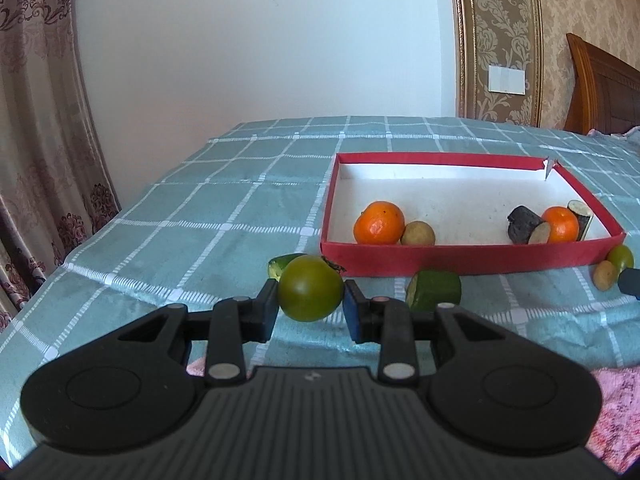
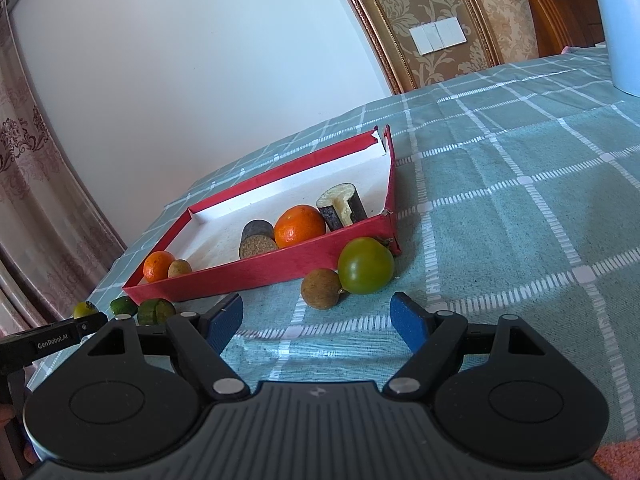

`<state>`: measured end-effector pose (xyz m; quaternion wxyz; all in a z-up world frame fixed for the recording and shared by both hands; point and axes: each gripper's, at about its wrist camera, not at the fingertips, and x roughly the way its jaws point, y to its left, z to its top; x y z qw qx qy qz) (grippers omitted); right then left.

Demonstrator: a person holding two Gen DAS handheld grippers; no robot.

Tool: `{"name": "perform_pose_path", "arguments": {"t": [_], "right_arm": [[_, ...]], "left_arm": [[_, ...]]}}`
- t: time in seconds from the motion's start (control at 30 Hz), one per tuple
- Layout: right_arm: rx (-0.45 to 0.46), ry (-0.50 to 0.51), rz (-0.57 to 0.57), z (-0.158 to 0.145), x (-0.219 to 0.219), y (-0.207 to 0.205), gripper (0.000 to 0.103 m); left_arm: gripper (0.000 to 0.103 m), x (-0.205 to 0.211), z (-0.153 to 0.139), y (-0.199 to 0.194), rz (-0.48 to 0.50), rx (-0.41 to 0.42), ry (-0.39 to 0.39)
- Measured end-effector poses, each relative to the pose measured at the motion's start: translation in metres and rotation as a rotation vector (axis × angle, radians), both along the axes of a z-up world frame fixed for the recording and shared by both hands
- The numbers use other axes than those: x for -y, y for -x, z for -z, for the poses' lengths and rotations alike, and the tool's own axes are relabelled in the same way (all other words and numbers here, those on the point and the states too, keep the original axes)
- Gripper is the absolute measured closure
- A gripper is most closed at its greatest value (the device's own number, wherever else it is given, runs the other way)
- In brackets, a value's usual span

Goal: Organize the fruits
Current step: 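Carry the green fruit into the red box and open the left tool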

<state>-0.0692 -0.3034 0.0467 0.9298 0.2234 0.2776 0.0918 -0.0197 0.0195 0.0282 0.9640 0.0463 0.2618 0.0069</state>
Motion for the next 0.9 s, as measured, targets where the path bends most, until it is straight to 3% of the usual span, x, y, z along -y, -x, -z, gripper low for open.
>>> {"name": "perform_pose_path", "arguments": {"t": [0.4, 0.63, 0.9], "right_arm": [[0.003, -0.009, -0.004, 0.000, 0.001, 0.001, 0.020], [0.007, -0.021, -0.014, 0.000, 0.001, 0.001, 0.019], [0.009, -0.027, -0.022, 0.000, 0.001, 0.000, 0.019]], "left_arm": [[0.072, 0.018, -0.018, -0.033, 0.030, 0.022, -0.013], [0.072, 0.012, -0.033, -0.074, 0.020, 0.023, 0.038], [0.072, 0.031, -0.031, -0.101, 0.071, -0.001, 0.050]]}}
